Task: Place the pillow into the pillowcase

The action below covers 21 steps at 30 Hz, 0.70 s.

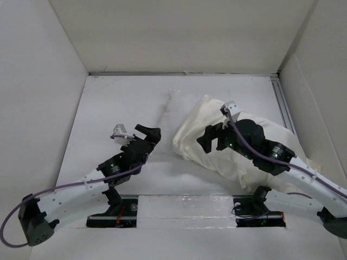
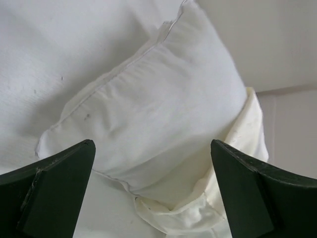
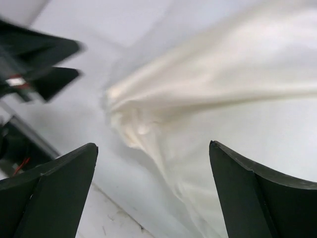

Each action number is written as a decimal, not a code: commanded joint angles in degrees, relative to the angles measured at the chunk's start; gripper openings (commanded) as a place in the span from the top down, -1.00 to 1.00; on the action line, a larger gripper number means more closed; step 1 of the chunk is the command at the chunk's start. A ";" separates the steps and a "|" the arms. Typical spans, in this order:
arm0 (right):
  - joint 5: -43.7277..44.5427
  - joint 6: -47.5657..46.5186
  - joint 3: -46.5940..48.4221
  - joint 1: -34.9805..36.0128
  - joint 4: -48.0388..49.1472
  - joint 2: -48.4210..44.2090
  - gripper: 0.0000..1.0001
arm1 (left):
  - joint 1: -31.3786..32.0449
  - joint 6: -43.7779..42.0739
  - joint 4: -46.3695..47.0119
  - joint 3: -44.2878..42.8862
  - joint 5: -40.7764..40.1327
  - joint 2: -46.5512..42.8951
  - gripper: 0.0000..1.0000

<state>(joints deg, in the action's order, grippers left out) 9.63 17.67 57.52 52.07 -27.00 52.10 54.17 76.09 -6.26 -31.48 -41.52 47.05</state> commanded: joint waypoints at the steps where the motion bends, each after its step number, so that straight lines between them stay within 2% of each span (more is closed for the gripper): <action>1: 14.87 8.32 0.32 -3.28 -9.73 0.55 -1.00 | -4.14 -6.41 -7.65 -1.48 -3.40 -6.15 -1.00; 2: 17.42 12.61 0.32 -4.51 -10.34 -0.23 -1.00 | -5.99 -10.23 -0.66 -1.47 -1.57 -6.70 -1.00; 3: 20.92 13.69 -0.38 -7.22 -10.35 -0.24 -1.00 | -8.10 -13.40 2.54 -0.95 2.98 -6.71 -1.00; 4: 21.57 14.23 -1.52 -8.90 -10.35 -0.24 -1.00 | -13.34 -18.04 6.75 -2.16 9.02 -4.44 -1.00; 5: 21.57 15.54 -1.53 -10.66 -10.35 0.98 -1.00 | -16.61 -19.39 8.44 -3.40 9.09 -2.42 -1.00; 6: 23.05 17.12 -2.05 -12.42 -10.96 1.86 -1.00 | -20.38 -21.49 10.81 -4.80 18.13 0.21 -1.00; 7: 23.68 18.79 -2.06 -15.13 -11.83 2.65 -1.00 | -24.42 -23.78 13.44 -6.21 23.45 3.28 -1.00; 8: 24.99 23.15 -2.06 -15.86 -12.89 3.27 -1.00 | -31.77 -24.76 15.91 -9.09 29.15 11.06 -1.00; 9: 26.65 25.46 -2.67 -15.86 -14.46 3.28 -1.00 | -34.89 -27.99 24.20 -10.60 36.00 15.75 -1.00; 10: 30.85 28.01 -3.28 -16.39 -15.00 2.58 -1.00 | -36.75 -29.85 27.93 -12.53 47.99 20.75 -1.00; 11: 32.63 30.29 -4.77 -16.39 -15.01 1.79 -1.00 | -38.60 -30.91 29.97 -18.64 52.46 30.90 -1.00; 12: 34.13 35.02 -5.48 -17.26 -16.14 -0.13 -1.00 | -38.62 -32.40 33.21 -21.92 56.33 35.78 -1.00; 13: 34.84 35.85 -6.01 -17.79 -16.76 -1.20 -1.00 | -38.62 -33.81 34.03 -25.26 63.85 40.71 -1.00; 15: 36.33 35.85 -7.59 -19.37 -16.77 -3.39 -1.00 | -37.75 -33.82 36.30 -33.50 70.66 53.07 -1.00; 17: 35.21 34.29 -8.82 -21.91 -13.27 -4.20 -1.00 | -36.16 -33.82 37.38 -38.02 74.98 59.62 -1.00; 18: 32.76 31.49 -10.04 -23.49 -10.64 -4.20 -1.00 | -34.85 -32.86 38.77 -41.34 76.83 65.48 -1.00; 19: 29.52 25.98 -10.06 -25.25 -7.92 -1.59 -1.00 | -34.84 -31.29 42.96 -42.25 79.29 68.15 -1.00; 21: 20.90 21.73 -10.58 -29.81 -2.37 2.55 -1.00 | -33.96 -25.51 49.20 -42.35 85.44 72.38 -1.00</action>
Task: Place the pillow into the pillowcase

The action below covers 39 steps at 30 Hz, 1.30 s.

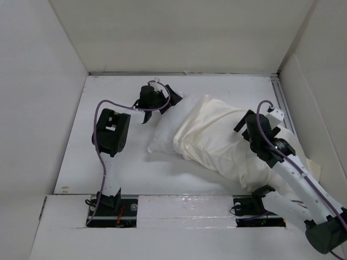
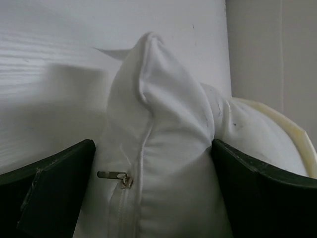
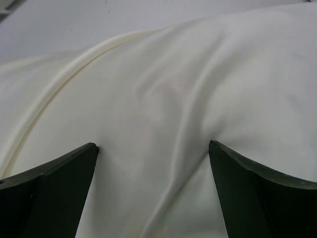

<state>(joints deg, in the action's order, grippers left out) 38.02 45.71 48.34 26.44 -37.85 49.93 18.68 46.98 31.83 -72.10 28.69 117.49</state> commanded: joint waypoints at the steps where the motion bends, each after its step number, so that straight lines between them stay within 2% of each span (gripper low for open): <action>1: -10.13 -11.47 -1.40 -5.24 10.75 9.17 -1.00 | 2.32 5.99 20.28 -0.34 16.39 3.69 -1.00; 4: -20.93 -18.70 -0.62 -8.67 16.30 16.23 -1.00 | 2.33 14.33 39.20 7.46 20.35 3.71 -1.00; 5: -24.01 -21.78 0.69 -9.29 17.10 21.21 -1.00 | 2.85 20.28 50.41 8.63 21.49 4.41 -1.00; 6: -26.13 -23.20 1.58 -9.30 18.32 23.61 -1.00 | 2.86 23.74 56.26 9.51 23.41 4.41 -1.00; 7: -32.07 -25.04 3.15 -9.30 19.64 25.89 -1.00 | 2.86 27.25 61.80 10.21 24.13 5.37 -1.00; 8: -34.92 -26.28 3.95 -9.30 21.04 28.01 -1.00 | 2.86 30.85 67.51 11.35 24.13 6.60 -0.86; 9: -36.68 -26.90 4.74 -8.78 23.93 31.59 -1.00 | 2.86 38.11 78.10 11.36 24.83 7.39 -0.61; 11: -44.58 -29.09 7.28 -6.84 28.16 34.17 -1.00 | 2.86 44.48 86.25 11.36 25.71 8.54 0.01; 12: -46.53 -31.28 8.78 -5.97 29.40 36.27 -1.00 | 2.86 45.90 86.90 11.36 26.33 8.54 0.89; 13: -48.98 -32.78 10.53 -5.00 30.54 37.16 -1.00 | 2.86 45.92 86.91 12.23 26.33 7.41 1.00; 15: -50.84 -36.12 15.89 -2.19 30.55 38.39 -1.00 | 0.24 43.21 86.91 15.39 27.04 3.39 1.00; 18: -53.14 -40.26 21.25 -0.86 26.87 37.97 -1.00 | -3.55 41.79 83.84 18.91 27.04 -1.72 1.00; 20: -51.48 -38.60 19.97 -0.24 26.16 31.48 -1.00 | -7.41 41.26 81.98 20.50 28.08 -4.45 1.00; 22: -46.05 -36.76 15.75 2.29 26.16 25.16 -1.00 | -9.87 40.13 80.50 22.60 28.79 -9.26 1.00; 23: -42.28 -34.66 15.13 3.35 23.11 19.73 -1.00 | -9.89 39.51 78.66 23.22 28.79 -10.95 1.00; 24: -34.93 -33.94 15.12 5.10 20.38 17.50 -1.00 | -9.89 38.63 77.25 23.75 28.27 -12.71 1.00; 27: -23.39 -31.66 16.78 7.04 9.68 10.82 -1.00 | -7.96 33.19 69.35 22.71 29.05 -20.18 1.00; 29: -22.02 -31.65 17.84 8.10 7.44 7.48 -1.00 | -6.30 29.33 64.43 22.17 29.06 -27.44 1.00; 31: -24.21 -31.65 18.54 8.11 6.74 3.17 -1.00 | -4.97 17.58 49.79 21.56 27.75 -33.26 1.00; 32: -24.92 -31.65 19.85 8.11 6.73 2.37 -1.00 | -3.14 11.87 43.29 20.95 26.35 -39.64 1.00; 33: -25.45 -31.65 20.65 8.11 6.12 1.84 -1.00 | -1.73 5.73 28.87 20.94 24.33 -42.93 1.00; 34: -26.23 -31.65 21.61 8.11 5.16 1.84 -1.00 | -0.32 -6.86 22.20 20.94 18.57 -45.83 1.00; 36: -26.24 -30.60 24.78 9.42 3.58 3.50 -1.00 | 3.97 -14.61 13.73 22.07 11.69 -52.59 1.00; 39: -21.07 -27.62 27.68 12.58 1.90 4.56 -1.00 | 4.61 -16.22 11.76 26.37 9.90 -55.26 1.00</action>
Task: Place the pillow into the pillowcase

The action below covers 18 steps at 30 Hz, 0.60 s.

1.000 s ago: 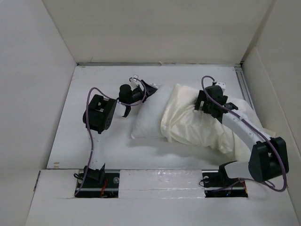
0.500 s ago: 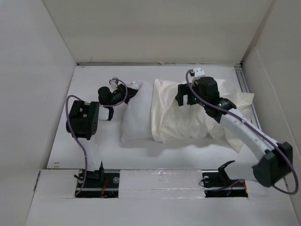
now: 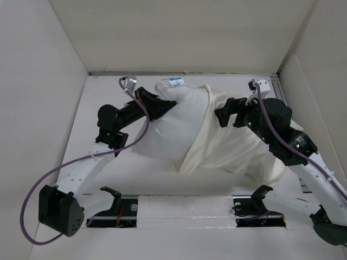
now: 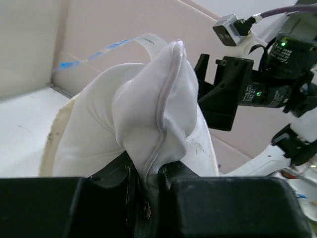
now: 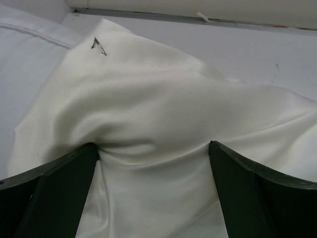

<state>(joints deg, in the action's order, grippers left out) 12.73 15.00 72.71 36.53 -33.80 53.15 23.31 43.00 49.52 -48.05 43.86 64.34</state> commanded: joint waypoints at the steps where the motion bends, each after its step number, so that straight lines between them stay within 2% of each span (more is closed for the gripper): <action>1: 4.93 4.23 3.32 3.27 -2.15 0.82 -1.00 | -0.02 -12.24 -5.92 3.22 -5.27 -2.63 1.00; 5: 7.91 6.87 6.21 6.88 -3.89 0.29 -1.00 | 1.99 -14.25 -5.92 6.13 -5.27 -2.03 1.00; 9: 11.95 8.28 9.38 10.48 -6.18 1.52 -1.00 | 6.83 -17.43 -5.92 7.45 -10.27 -2.02 1.00; 14: 15.21 8.29 13.67 12.25 -8.20 7.49 -1.00 | 9.12 -19.10 -5.92 6.92 -11.07 -0.09 1.00; 16: 15.74 6.98 15.35 11.29 -9.96 12.14 -0.91 | 9.65 -19.62 -5.92 6.92 -10.55 0.43 1.00; 18: 15.74 5.92 16.85 10.40 -9.45 14.69 -0.69 | 10.17 -19.62 -5.92 6.92 -10.55 0.44 1.00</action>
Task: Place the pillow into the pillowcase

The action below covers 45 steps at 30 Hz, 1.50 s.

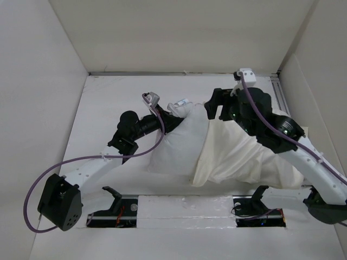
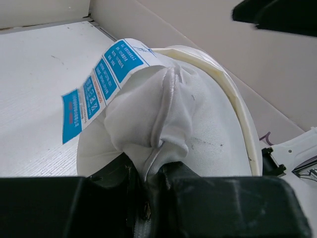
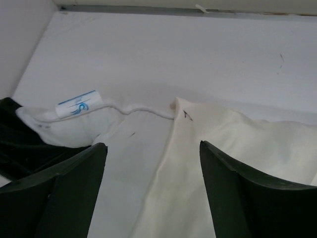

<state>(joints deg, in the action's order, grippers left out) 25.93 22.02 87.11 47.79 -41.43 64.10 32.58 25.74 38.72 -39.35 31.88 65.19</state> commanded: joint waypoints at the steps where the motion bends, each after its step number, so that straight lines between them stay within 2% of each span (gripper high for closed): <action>1: 2.54 -1.62 2.97 -1.55 -1.81 6.02 -0.60 | 0.91 -2.36 4.87 -1.78 1.43 -1.11 1.00; 3: 3.42 -2.16 4.55 -3.14 -1.81 8.23 -0.49 | 0.91 -2.36 4.87 -1.25 1.43 -1.73 1.00; 9: 1.66 -2.77 4.30 -4.37 -2.95 12.11 -0.43 | 0.91 -3.41 4.87 1.29 0.91 -5.77 1.00; 11: 2.37 -2.77 3.59 -4.98 -3.48 12.11 -0.32 | 0.91 -3.41 4.87 1.82 0.90 -6.48 1.00; 12: 2.37 -2.77 2.98 -4.99 -3.48 12.11 -0.24 | 0.91 -3.41 4.87 1.82 0.90 -7.00 1.00; 13: 2.37 -2.25 2.98 -4.99 -3.48 12.11 -0.01 | 0.91 -3.41 4.87 1.82 0.90 -7.00 1.00; 15: 2.37 -2.25 2.98 -4.99 -3.48 11.58 0.30 | 0.91 -3.41 4.87 1.82 0.90 -7.00 1.00; 16: 1.76 -2.25 3.50 -4.99 -3.48 11.58 0.55 | 0.91 -3.41 4.87 1.82 0.90 -7.00 1.00; 19: 1.22 -2.25 4.73 -4.99 -4.00 11.58 0.95 | 0.91 -3.41 4.87 1.82 0.90 -5.87 1.00; 20: 1.22 -2.25 4.73 -4.99 -4.71 12.36 1.00 | 0.91 -3.41 4.87 1.82 0.38 -5.86 1.00; 25: -2.63 -2.25 5.35 -4.99 -3.40 12.98 1.00 | 0.91 -3.41 4.87 1.82 0.38 -6.48 1.00; 29: -20.26 -4.44 4.82 -5.42 8.17 13.67 1.00 | 0.91 -2.18 5.57 1.04 0.81 -4.64 1.00; 30: -28.23 -4.44 8.91 -6.12 8.21 15.34 1.00 | 0.91 -1.31 6.53 1.03 1.34 -3.76 1.00; 33: -38.19 -4.44 18.15 -5.43 5.67 24.65 1.00 | 0.91 2.38 14.34 1.82 2.74 -1.74 1.00; 34: -41.02 -4.44 24.01 -4.03 5.66 26.85 1.00 | 0.91 3.35 16.45 2.35 2.75 -1.73 1.00; 37: -51.20 -2.87 32.65 -0.35 5.66 33.97 1.00 | 0.91 3.97 17.79 0.86 0.57 -1.73 1.00; 40: -56.93 -0.32 49.77 2.82 2.95 42.84 1.00 | 0.91 3.97 17.79 -1.51 -2.94 -2.26 1.00; 41: -58.87 0.73 59.57 2.83 2.15 45.30 1.00 | 0.91 3.97 18.40 -2.91 -3.75 -2.26 1.00; 42: -63.33 3.61 63.58 3.62 2.84 49.42 1.00 | 0.91 3.97 18.41 -3.44 -5.06 -2.26 1.00; 43: -63.37 5.47 66.23 3.63 4.41 50.68 1.00 | 0.91 3.97 18.41 -3.97 -5.59 -2.26 1.00; 44: -67.46 7.32 67.39 4.23 6.60 50.69 1.00 | 0.91 3.97 18.41 -4.59 -5.60 -2.26 1.00; 45: -69.16 9.07 65.75 4.24 9.24 50.69 1.00 | 0.91 3.97 18.41 -5.11 -5.60 -2.26 1.00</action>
<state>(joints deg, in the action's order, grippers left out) -25.96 22.79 147.06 48.71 -45.28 116.20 32.64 28.64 50.78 -39.55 26.76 64.07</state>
